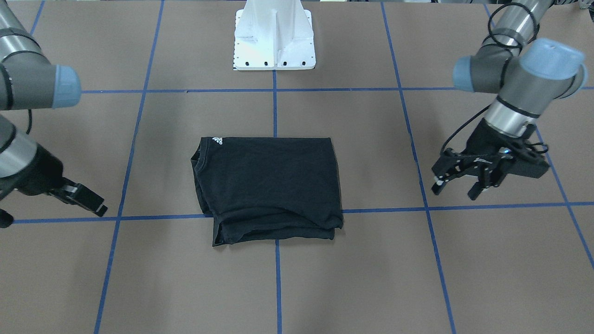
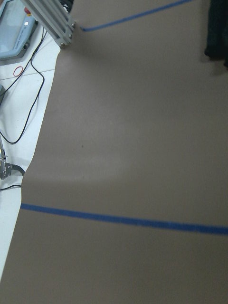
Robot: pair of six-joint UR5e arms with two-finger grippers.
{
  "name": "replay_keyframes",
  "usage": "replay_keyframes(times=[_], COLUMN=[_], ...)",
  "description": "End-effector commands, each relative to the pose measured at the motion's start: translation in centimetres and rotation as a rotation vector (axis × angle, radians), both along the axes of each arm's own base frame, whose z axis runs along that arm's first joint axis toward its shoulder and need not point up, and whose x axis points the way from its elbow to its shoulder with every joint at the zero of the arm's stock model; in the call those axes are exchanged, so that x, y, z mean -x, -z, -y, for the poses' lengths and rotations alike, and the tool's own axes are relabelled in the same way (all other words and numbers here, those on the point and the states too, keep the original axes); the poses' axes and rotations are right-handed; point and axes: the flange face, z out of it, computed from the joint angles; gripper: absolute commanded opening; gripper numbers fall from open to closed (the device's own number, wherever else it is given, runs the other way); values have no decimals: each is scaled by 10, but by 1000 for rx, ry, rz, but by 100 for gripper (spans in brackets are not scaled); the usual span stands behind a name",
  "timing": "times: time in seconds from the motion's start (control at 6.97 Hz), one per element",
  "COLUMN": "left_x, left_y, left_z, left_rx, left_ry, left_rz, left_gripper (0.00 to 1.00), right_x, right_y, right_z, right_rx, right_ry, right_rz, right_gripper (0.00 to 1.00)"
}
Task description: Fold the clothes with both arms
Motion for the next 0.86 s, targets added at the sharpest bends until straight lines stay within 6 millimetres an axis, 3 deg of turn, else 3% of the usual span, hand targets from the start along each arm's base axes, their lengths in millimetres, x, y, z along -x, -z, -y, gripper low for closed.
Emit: replay_keyframes(times=[0.0,0.14,0.29,0.43,0.57,0.72], left_x=[128,181,234,278,292,289], left_y=[-98,-133,-154,-167,-166,-187], left_z=[-35,-34,-35,-42,-50,-70], left_rx=[-169,-160,-114,-67,-48,-23], left_ry=[-132,-173,-241,-264,-253,-268], left_rz=[238,355,410,407,396,369], left_gripper=[100,100,100,100,100,100], right_x=[-95,-134,-163,-197,-221,-230], right_y=[-98,-148,-181,-202,-213,-215], right_z=[-26,-48,-66,-78,-89,-91], right_rx=[-139,-182,-195,-196,-220,-224], right_ry=[139,200,241,276,348,399], right_rz=[-74,-117,-143,-166,-180,-182], right_gripper=[100,100,100,100,100,100])
